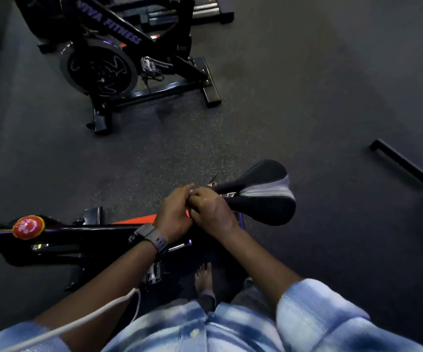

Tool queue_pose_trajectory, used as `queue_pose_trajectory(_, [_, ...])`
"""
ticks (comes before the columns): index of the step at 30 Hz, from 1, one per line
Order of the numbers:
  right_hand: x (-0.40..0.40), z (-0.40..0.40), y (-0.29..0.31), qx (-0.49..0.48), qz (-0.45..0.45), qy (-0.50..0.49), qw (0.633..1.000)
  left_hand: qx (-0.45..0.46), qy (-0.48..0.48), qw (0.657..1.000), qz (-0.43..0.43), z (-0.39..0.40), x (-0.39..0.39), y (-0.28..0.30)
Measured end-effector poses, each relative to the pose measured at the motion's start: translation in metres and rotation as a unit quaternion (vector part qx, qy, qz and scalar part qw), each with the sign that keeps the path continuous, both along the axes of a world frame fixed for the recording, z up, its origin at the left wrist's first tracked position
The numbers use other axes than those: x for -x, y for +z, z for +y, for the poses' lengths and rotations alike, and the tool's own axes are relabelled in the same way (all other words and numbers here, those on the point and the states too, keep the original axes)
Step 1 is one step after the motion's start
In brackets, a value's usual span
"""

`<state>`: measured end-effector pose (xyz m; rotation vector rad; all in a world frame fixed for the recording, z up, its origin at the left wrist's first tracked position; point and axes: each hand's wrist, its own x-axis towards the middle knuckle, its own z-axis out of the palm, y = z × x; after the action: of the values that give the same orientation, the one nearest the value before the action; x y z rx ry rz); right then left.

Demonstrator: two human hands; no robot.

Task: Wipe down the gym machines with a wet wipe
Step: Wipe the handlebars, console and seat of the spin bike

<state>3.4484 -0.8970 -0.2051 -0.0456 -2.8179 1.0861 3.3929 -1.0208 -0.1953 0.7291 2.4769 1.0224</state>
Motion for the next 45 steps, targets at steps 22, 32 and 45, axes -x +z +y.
queue_pose_trajectory(22, [-0.083,0.138,-0.005,-0.048,0.040,-0.254,0.965,0.076,-0.089,0.989,0.089,0.056,-0.001,-0.002])
queue_pose_trajectory(32, [-0.096,0.122,-0.013,-0.078,0.044,-0.258,0.962,0.078,-0.074,0.993,0.055,0.063,0.000,0.006])
queue_pose_trajectory(45, [-0.076,0.061,-0.022,-0.096,0.011,-0.128,0.987,0.095,-0.098,0.989,0.052,0.061,0.001,0.011])
